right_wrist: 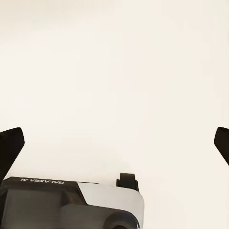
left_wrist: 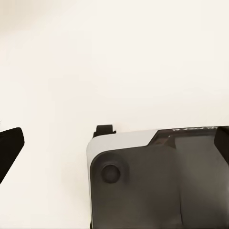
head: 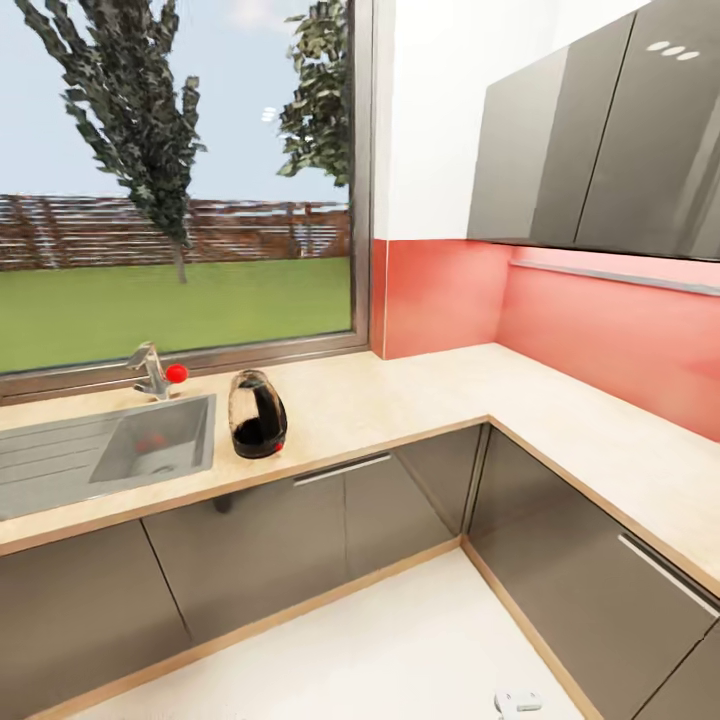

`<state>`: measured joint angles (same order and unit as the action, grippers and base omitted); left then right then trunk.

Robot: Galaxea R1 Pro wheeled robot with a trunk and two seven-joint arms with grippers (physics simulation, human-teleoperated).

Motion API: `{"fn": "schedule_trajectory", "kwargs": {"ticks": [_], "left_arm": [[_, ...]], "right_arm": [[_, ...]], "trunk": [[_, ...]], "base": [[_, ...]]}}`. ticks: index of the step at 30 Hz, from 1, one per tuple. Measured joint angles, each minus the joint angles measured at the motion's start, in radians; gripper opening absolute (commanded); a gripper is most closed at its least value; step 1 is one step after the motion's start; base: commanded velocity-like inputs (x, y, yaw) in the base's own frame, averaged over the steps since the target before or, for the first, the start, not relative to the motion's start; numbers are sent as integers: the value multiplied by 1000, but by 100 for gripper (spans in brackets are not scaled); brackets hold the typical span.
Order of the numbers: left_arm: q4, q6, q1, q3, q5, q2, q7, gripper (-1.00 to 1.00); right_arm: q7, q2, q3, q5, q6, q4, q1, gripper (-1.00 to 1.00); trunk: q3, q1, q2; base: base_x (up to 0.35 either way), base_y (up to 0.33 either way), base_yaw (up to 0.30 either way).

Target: Set up a coffee station on the kitchen countertop: keep the coffee maker on the countertop, move the bottle of coffee from the kitchen shelf to the counter next to the coffee maker, place a paper coffee filter on top of the coffee maker, put the saucer next to the coffee maker with the coffee cup on the saucer, and place the electric kettle next to the coffee maker.

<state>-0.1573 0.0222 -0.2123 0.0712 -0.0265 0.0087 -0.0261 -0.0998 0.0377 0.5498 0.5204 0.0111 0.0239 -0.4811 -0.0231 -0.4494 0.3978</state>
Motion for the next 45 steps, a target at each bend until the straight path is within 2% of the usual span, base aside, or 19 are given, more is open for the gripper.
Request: {"fn": "schedule_trajectory", "kwargs": {"ticks": [32,45], "left_arm": [[-1,0,1,1,0,0,0,100],[-1,0,1,0,0,0,0,100]], "right_arm": [[0,0,0,0,0,0,0,100],[0,0,0,0,0,0,0,100]], "trunk": [[0,0,0],[0,0,0]], "base": [[0,-2,278],[97,-246,278]]}}
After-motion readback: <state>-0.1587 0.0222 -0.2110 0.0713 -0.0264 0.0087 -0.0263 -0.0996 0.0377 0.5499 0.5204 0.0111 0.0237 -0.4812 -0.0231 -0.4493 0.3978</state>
